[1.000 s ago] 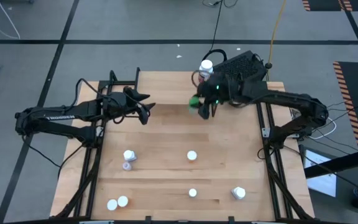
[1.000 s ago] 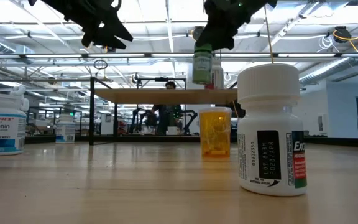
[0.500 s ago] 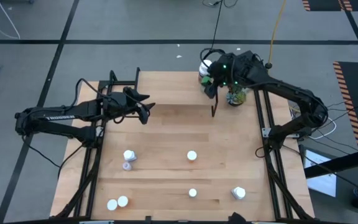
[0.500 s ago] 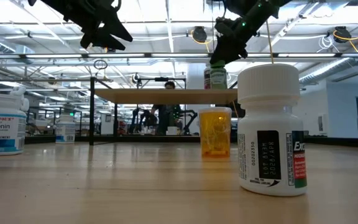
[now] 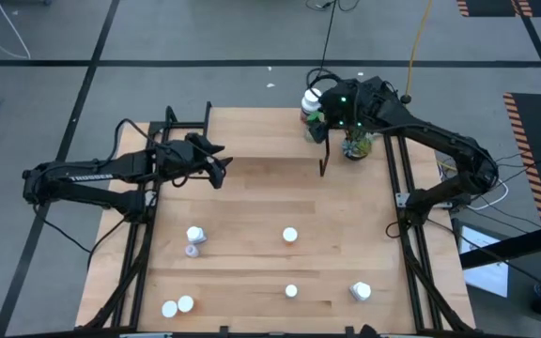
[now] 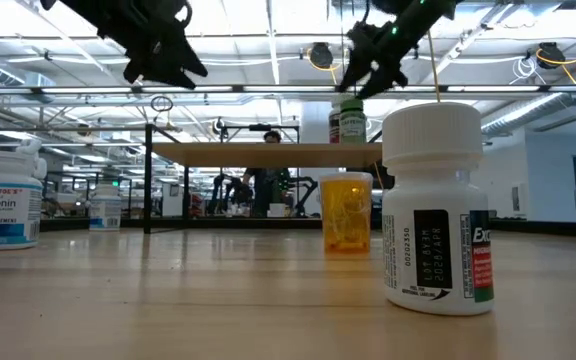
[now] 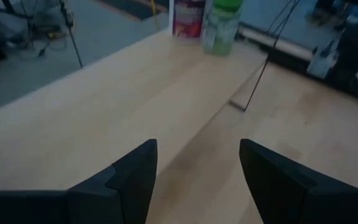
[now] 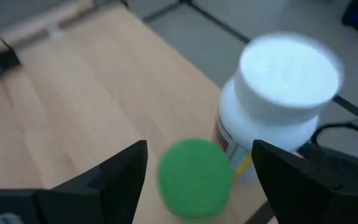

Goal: Pick and place medicine bottles onto shelf by color
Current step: Put the bottom white medicine bottle on the shelf

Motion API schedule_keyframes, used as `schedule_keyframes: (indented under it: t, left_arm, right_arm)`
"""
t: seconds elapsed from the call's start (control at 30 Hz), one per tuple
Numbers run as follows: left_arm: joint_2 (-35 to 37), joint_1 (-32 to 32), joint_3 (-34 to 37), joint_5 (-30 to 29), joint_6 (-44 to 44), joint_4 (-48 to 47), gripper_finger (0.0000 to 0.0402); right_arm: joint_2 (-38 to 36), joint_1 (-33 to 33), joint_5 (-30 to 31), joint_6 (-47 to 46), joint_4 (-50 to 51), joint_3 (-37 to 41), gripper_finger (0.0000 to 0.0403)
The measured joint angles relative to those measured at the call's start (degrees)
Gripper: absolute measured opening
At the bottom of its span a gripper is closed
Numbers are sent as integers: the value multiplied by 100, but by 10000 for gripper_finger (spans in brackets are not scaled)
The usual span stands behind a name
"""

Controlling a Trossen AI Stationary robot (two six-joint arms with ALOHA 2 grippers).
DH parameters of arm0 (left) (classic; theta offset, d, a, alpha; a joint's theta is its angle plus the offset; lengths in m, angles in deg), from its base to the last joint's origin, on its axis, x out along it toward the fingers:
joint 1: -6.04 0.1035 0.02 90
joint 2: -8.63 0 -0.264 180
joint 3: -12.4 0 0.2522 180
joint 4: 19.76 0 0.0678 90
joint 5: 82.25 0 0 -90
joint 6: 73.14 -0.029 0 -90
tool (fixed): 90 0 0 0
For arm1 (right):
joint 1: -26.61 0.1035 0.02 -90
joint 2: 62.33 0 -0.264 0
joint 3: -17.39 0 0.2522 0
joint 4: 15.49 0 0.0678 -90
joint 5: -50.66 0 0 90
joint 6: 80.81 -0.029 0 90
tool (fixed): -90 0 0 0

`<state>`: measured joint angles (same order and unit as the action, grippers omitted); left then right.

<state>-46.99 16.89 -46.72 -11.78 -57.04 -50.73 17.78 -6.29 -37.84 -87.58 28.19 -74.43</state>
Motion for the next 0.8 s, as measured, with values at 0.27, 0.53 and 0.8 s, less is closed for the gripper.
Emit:
schedule_keyframes:
  t: [0.27, 0.53, 0.8]
  left_arm:
    - [0, -207, 0, 159, 92, -624, 232]
    - [-92, -668, -7, 131, -44, 536, 232]
    - [-996, -1520, -15, 109, -250, 2369, 232]
  right_arm:
    - [-829, 968, -2, -200, 85, -1, 282]
    - [-1065, 2972, -1172, -188, 1215, -7, 281]
    - [-961, 5405, -1198, -944, 2391, -2, 281]
